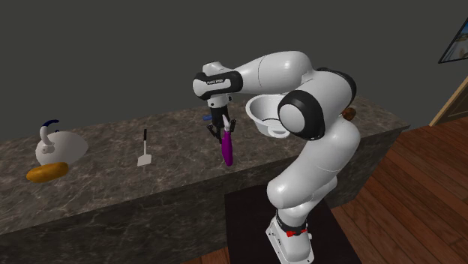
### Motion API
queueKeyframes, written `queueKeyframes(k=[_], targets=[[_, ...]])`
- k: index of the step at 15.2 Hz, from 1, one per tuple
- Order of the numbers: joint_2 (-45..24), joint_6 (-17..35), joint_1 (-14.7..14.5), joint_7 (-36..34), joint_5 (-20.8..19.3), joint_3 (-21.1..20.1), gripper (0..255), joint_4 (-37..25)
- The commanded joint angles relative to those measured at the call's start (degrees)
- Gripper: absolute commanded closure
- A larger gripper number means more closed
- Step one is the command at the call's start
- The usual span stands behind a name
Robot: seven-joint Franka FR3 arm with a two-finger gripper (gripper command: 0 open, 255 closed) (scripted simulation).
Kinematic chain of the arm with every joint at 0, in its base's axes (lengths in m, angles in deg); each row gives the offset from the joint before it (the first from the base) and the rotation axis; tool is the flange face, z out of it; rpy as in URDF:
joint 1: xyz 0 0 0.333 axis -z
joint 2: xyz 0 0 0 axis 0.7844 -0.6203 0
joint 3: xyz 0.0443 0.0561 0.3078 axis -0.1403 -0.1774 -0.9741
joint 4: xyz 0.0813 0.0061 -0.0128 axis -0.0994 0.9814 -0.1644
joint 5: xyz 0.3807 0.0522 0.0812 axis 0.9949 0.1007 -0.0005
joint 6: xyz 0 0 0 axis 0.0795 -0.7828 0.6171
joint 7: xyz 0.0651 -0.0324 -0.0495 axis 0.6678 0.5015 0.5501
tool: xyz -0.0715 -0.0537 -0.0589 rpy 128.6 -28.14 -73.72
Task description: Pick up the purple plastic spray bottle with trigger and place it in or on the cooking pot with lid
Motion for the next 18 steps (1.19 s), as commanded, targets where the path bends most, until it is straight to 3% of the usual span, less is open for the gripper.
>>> queueKeyframes(k=[1,8,18], targets=[[0.0,0.0,0.0,0.0,0.0,0.0,255,0.0],[0.0,0.0,0.0,0.0,0.0,0.0,255,0.0],[1.6,-7.7,0.2,-0.4,0.1,0.5,255,-6.2]])
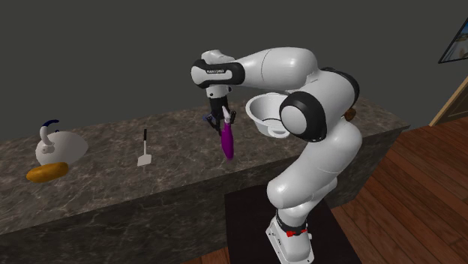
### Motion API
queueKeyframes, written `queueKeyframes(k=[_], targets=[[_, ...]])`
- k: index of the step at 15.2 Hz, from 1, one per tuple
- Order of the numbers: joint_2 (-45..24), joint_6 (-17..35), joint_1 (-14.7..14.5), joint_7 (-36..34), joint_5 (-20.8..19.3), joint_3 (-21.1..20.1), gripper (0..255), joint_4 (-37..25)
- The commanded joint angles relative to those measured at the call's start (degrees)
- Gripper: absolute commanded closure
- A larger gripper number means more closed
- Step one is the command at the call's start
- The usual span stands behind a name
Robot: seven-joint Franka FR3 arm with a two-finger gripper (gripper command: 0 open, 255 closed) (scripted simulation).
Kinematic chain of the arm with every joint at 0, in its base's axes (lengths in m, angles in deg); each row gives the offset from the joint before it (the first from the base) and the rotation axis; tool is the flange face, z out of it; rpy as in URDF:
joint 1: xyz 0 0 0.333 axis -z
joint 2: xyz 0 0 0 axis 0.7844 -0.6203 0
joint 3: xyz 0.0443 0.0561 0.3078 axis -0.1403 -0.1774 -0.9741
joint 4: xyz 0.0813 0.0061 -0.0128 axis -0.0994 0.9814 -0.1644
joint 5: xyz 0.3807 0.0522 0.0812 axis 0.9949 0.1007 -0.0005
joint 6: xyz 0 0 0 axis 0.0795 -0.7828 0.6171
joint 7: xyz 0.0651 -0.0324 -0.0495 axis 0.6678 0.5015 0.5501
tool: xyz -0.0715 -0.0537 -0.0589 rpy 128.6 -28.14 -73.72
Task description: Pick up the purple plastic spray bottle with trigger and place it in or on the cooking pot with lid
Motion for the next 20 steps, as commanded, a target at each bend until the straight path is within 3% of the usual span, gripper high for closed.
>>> queueKeyframes(k=[1,20], targets=[[0.4,-1.6,0.0,-0.1,0.0,0.1,255,-1.2],[-0.5,-16.2,0.3,-1.6,-0.1,0.7,255,-16.8]])
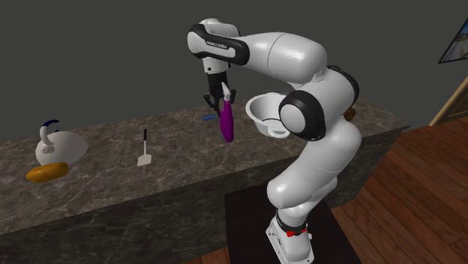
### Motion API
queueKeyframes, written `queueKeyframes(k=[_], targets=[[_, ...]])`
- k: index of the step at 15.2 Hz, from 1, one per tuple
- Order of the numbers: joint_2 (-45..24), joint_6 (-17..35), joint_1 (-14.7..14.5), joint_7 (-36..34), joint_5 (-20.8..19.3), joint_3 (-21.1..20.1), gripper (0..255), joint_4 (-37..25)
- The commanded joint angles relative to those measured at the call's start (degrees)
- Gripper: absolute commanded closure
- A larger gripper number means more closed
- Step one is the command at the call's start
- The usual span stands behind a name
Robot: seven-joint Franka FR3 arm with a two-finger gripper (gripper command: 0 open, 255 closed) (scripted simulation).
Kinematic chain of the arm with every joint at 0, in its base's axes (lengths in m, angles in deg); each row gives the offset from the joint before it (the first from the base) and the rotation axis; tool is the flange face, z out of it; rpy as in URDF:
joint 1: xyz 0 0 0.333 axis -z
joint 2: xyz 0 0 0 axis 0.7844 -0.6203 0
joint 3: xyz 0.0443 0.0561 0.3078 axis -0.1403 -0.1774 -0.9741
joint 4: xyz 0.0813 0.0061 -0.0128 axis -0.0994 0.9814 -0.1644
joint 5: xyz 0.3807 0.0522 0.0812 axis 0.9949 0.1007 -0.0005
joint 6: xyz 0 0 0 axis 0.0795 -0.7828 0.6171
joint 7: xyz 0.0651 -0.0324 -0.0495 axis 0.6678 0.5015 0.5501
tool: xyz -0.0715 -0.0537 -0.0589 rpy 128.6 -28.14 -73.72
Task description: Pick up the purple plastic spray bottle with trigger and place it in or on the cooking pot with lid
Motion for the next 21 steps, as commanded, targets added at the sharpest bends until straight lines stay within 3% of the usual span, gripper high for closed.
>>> queueKeyframes(k=[1,9,21], targets=[[-0.2,-1.5,0.0,-0.2,0.0,0.0,255,-1.7],[-2.2,-7.8,0.1,-1.3,-0.1,0.0,255,-10.0],[-9.2,-8.5,6.8,15.3,-8.5,8.2,255,-16.5]])
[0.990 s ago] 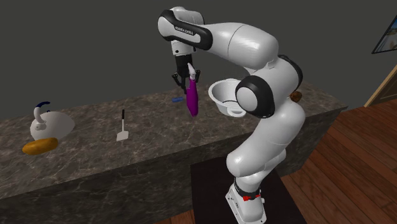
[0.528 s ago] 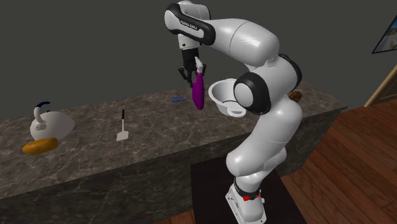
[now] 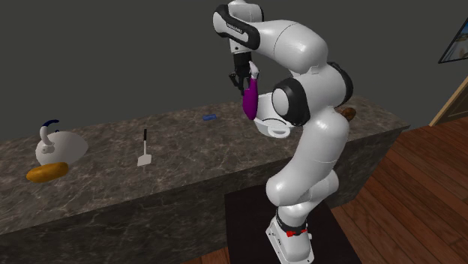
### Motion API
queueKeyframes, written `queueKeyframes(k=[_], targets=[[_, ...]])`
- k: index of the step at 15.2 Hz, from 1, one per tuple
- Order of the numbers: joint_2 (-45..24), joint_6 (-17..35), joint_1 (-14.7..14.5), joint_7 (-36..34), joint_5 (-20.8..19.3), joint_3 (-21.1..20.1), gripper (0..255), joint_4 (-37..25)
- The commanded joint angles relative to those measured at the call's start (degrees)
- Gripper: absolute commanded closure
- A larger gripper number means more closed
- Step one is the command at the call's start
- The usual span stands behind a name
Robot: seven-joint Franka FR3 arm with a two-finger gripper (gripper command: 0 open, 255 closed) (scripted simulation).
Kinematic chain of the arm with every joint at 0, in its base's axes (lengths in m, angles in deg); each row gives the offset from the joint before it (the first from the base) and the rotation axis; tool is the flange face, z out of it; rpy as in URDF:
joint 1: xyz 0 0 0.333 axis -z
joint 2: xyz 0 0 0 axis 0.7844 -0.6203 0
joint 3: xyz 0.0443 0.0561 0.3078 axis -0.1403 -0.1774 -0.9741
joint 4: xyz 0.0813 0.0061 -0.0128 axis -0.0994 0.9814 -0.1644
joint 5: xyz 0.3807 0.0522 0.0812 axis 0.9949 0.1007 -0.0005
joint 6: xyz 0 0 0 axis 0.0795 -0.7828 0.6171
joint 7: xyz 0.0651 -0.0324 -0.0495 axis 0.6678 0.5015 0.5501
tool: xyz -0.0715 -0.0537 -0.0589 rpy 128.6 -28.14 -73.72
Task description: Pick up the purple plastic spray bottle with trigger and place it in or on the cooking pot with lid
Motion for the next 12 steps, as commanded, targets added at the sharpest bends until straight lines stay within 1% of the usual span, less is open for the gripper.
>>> queueKeyframes(k=[1,7,12], targets=[[-2.3,-0.2,1.1,2.7,-1.4,1.2,255,-2.5],[-9.3,-1.1,4.5,10.3,-4.8,4.5,255,-10.6],[-17.3,-3.1,7.4,16.3,-7.2,6.7,255,-20.9]])
